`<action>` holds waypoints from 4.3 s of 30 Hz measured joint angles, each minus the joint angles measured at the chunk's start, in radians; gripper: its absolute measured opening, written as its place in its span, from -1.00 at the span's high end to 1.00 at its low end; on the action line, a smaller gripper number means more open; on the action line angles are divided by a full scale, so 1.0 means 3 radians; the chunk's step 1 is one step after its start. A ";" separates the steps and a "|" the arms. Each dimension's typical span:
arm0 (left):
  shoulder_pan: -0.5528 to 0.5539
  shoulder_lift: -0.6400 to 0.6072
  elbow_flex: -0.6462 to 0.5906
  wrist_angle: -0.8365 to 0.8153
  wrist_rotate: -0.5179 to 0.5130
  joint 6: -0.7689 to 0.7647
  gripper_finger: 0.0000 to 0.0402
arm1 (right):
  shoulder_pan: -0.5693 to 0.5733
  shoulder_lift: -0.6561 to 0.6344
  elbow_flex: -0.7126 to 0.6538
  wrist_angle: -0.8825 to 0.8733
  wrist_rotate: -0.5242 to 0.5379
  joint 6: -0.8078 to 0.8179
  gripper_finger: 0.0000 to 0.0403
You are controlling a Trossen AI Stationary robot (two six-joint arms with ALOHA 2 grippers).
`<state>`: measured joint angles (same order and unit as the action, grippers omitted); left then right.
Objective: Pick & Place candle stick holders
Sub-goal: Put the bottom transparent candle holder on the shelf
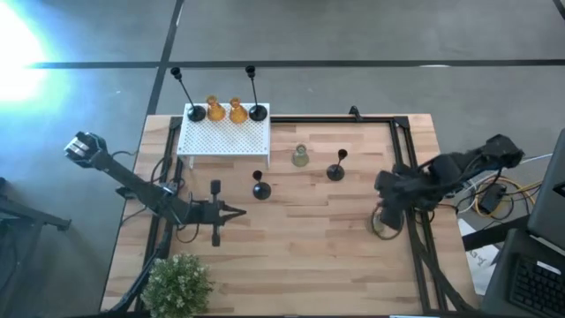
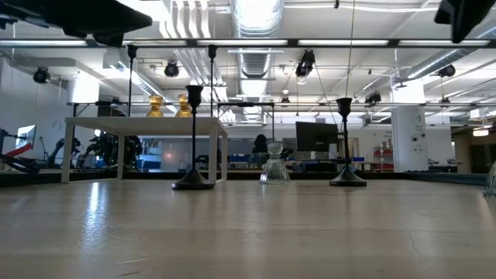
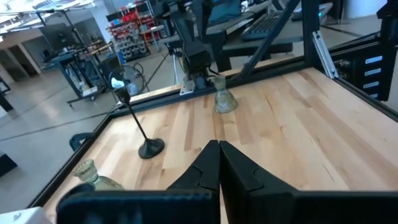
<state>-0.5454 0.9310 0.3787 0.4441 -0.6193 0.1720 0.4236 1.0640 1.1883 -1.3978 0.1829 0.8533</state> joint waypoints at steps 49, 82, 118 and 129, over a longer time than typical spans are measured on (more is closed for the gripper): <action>0.0593 0.0001 -0.0178 0.0267 0.0712 0.0101 0.98 | 0.1759 0.1305 -0.1379 0.0699 0.0807 0.3730 -0.17; 0.0593 0.0000 -0.0174 0.0268 0.0729 0.0099 0.96 | 0.1751 0.1618 -0.1527 0.0838 0.1643 0.4375 0.40; 0.0676 -0.0031 0.0134 0.0401 -0.0487 0.0464 0.94 | -0.0876 -0.0182 -0.0447 0.2560 0.1099 -0.1572 0.40; 0.0986 -0.0391 0.0138 0.0380 -0.0833 0.0384 0.93 | -0.2028 0.0770 0.0274 0.2919 -0.0377 -0.2553 0.40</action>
<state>-0.2497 0.8136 0.4202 0.5582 -0.8692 0.2871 -0.1849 1.2950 1.2705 -0.5221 0.0699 0.0875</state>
